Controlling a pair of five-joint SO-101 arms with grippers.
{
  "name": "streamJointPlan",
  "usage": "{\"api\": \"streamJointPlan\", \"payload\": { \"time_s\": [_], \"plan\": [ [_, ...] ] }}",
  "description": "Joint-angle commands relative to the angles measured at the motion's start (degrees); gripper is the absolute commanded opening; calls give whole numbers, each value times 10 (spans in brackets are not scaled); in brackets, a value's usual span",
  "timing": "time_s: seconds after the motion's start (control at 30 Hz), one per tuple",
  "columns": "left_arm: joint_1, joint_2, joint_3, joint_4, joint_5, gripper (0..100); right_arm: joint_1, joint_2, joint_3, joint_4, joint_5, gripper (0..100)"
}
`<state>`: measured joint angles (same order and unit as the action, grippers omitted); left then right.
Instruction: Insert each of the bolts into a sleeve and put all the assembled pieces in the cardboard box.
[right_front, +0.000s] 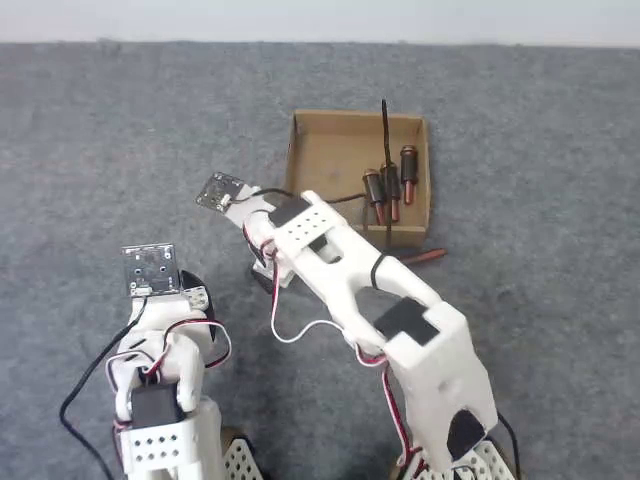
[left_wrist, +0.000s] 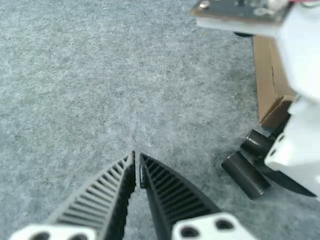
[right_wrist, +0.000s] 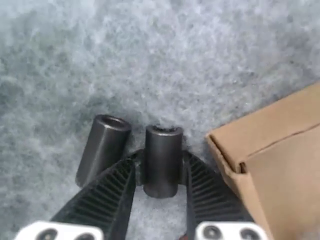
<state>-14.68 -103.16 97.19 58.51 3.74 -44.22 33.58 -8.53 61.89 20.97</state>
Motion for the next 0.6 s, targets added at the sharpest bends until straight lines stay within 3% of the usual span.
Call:
{"api": "streamJointPlan", "payload": {
  "time_s": [0.0, 0.13, 0.57],
  "plan": [
    [0, -13, -7, 1, -7, 12, -1, 38, -89, 51, -7, 96],
    [0, -13, -7, 1, -7, 12, -1, 63, -126, 87, -10, 7],
    [0, -13, -7, 1, -7, 12, 66, -49, -125, 200, -82, 7]
  ]
}}
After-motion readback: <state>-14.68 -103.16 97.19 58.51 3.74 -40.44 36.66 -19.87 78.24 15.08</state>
